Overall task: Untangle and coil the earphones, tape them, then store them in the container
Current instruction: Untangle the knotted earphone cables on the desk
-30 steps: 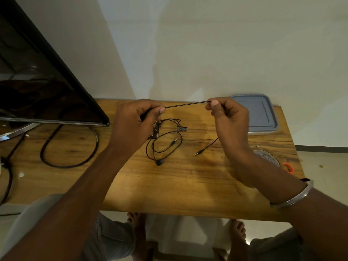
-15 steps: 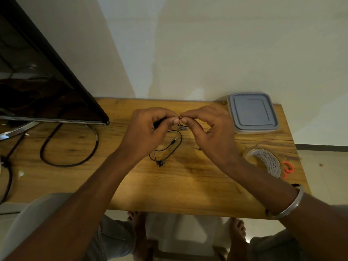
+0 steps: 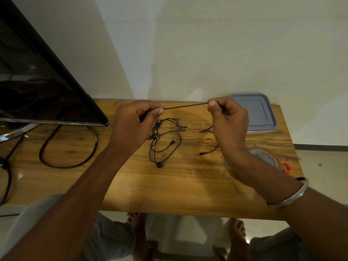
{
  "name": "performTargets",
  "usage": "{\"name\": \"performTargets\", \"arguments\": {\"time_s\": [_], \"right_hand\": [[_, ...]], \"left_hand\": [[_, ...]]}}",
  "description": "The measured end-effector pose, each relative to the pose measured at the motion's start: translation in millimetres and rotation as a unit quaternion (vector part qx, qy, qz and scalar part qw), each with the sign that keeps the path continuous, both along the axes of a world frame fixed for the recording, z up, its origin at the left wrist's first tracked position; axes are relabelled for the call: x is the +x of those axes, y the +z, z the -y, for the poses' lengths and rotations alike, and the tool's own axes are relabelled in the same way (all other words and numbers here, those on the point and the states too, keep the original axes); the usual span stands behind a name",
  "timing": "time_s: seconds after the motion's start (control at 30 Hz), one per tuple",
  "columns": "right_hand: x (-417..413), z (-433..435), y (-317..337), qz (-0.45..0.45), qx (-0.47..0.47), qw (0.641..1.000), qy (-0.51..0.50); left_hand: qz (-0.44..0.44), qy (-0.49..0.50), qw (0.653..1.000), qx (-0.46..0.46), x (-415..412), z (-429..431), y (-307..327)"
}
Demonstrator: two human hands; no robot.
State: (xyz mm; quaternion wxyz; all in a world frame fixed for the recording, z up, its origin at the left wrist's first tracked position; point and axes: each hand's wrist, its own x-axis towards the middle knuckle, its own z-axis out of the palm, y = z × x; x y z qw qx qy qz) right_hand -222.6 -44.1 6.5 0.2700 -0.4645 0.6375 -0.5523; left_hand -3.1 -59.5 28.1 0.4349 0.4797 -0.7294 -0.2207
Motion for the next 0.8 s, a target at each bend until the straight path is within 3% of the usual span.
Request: {"name": "performTargets", "arguments": {"time_s": [0.17,0.3,0.4,0.53,0.8], "right_hand": [[6,-8,0,-0.095,-0.024,0.995,0.022],[18,-16,-2,-0.262,-0.078,0.951,0.142],[18,-19,-5,-0.315,-0.109,0.932,0.141],[12,-15,0,-0.303,-0.123,0.939,0.108],[6,-6,0,-0.173,-0.111,0.978,0.037]], "left_hand": [[-0.025,0.001,0.999,0.037,-8,-5,0],[-0.022,-0.027,0.998,0.049,-14,-10,-2],[-0.008,-0.050,0.998,0.043,-16,-11,-2],[-0.004,-0.048,0.998,0.041,-14,-10,1],[0.009,-0.013,1.000,0.000,-3,-5,3]]}}
